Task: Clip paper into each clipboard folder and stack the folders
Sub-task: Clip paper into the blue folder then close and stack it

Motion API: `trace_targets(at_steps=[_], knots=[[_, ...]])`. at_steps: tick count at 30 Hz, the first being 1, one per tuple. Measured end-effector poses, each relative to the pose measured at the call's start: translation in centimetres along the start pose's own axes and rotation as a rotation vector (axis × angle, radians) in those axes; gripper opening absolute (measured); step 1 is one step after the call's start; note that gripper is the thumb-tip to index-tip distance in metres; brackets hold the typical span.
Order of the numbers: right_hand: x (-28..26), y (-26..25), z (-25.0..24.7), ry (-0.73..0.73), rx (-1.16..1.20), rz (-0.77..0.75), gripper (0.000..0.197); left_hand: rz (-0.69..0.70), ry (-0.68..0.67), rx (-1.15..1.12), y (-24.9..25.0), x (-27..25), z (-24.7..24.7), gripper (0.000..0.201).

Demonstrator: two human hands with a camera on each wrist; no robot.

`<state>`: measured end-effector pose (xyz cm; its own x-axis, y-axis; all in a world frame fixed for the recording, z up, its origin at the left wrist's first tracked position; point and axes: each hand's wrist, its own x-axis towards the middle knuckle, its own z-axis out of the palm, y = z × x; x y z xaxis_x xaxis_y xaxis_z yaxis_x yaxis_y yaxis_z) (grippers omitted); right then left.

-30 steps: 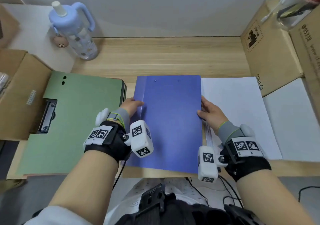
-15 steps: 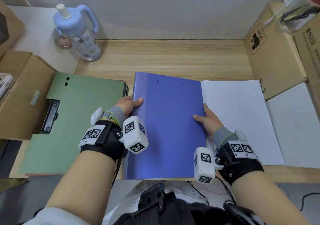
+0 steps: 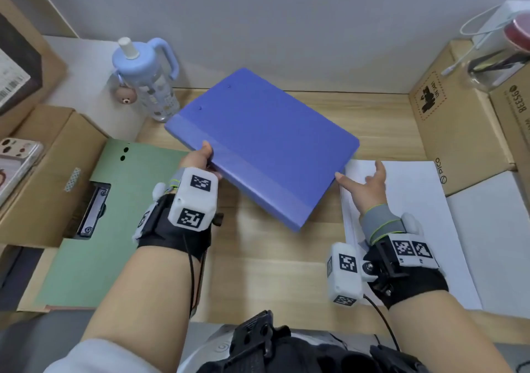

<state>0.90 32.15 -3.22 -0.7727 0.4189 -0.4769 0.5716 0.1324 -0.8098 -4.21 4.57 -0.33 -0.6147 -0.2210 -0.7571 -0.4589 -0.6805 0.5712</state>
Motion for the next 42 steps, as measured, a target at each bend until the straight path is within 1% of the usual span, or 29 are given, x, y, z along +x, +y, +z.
trace_targets(at_steps=[1, 3, 4, 5, 7, 8, 11, 13, 14, 17, 22, 24, 30, 33, 35, 36, 37, 38, 39, 41, 42], knots=[[-0.2, -0.3, 0.2, -0.076, 0.092, 0.048, 0.09, -0.002, -0.009, -0.057, -0.3, -0.1, 0.4, 0.018], [-0.6, -1.0, 0.8, -0.264, 0.3, 0.15, 0.05, -0.048, -0.101, -0.132, -1.1, 0.2, 1.4, 0.019], [-0.7, -1.2, 1.0, -0.323, 0.392, 0.183, 0.036, -0.086, -0.123, -0.173, -1.6, -0.2, 1.9, 0.018], [-0.6, -1.7, 1.2, -0.361, 0.475, 0.206, 0.034, -0.112, -0.142, -0.175, -1.9, 0.2, 2.3, 0.017], [-0.1, -2.4, 1.3, -0.386, 0.575, 0.205, 0.041, -0.127, -0.143, -0.187, -2.4, 0.5, 2.9, 0.017], [0.5, -2.8, 1.4, -0.38, 0.587, 0.194, 0.042, -0.128, -0.137, -0.21, -2.5, 0.9, 3.4, 0.021], [1.8, -3.2, 2.1, -0.355, 0.586, 0.159, 0.034, -0.142, -0.13, -0.262, -2.9, 1.8, 4.2, 0.015], [3.0, -3.4, 2.7, -0.333, 0.594, 0.165, 0.03, -0.162, -0.111, -0.258, -2.9, 2.9, 4.8, 0.017], [3.7, -3.6, 3.1, -0.319, 0.594, 0.178, 0.027, -0.17, -0.104, -0.24, -2.9, 3.4, 5.1, 0.017], [5.0, -3.9, 4.0, -0.273, 0.617, 0.234, 0.015, -0.198, -0.098, -0.197, -3.0, 4.4, 5.6, 0.012], [7.2, -3.3, 4.8, -0.188, 0.703, 0.366, 0.02, -0.252, -0.09, -0.104, -2.9, 6.1, 6.1, 0.008], [7.4, -3.2, 5.0, -0.189, 0.723, 0.408, 0.018, -0.269, -0.08, -0.058, -2.8, 6.3, 6.3, 0.008], [7.2, -3.1, 5.1, -0.169, 0.815, 0.462, 0.007, -0.379, -0.067, 0.056, -2.2, 5.8, 5.7, 0.02], [6.6, -3.4, 5.0, -0.168, 0.837, 0.477, 0.013, -0.412, -0.075, 0.059, -1.8, 5.1, 5.4, 0.018], [6.0, -3.8, 4.8, -0.165, 0.848, 0.493, 0.007, -0.415, -0.086, 0.05, -1.8, 4.7, 5.1, 0.041], [5.6, -4.0, 4.7, -0.157, 0.852, 0.498, 0.007, -0.402, -0.093, 0.039, -1.7, 4.3, 5.0, 0.049], [5.1, -4.2, 4.7, -0.154, 0.864, 0.491, 0.008, -0.383, -0.108, 0.039, -1.6, 3.8, 4.9, 0.052], [4.4, -4.3, 4.5, -0.159, 0.869, 0.477, 0.012, -0.358, -0.122, 0.051, -1.5, 3.1, 4.7, 0.051], [4.0, -4.5, 4.6, -0.178, 0.87, 0.466, 0.017, -0.336, -0.141, 0.076, -1.4, 2.6, 4.8, 0.046], [3.0, -4.6, 4.8, -0.235, 0.844, 0.448, 0.006, -0.299, -0.201, 0.163, -1.2, 1.6, 4.6, 0.026], [2.1, -4.6, 4.9, -0.27, 0.807, 0.434, 0.009, -0.284, -0.235, 0.214, -1.2, 1.0, 4.4, 0.019]])
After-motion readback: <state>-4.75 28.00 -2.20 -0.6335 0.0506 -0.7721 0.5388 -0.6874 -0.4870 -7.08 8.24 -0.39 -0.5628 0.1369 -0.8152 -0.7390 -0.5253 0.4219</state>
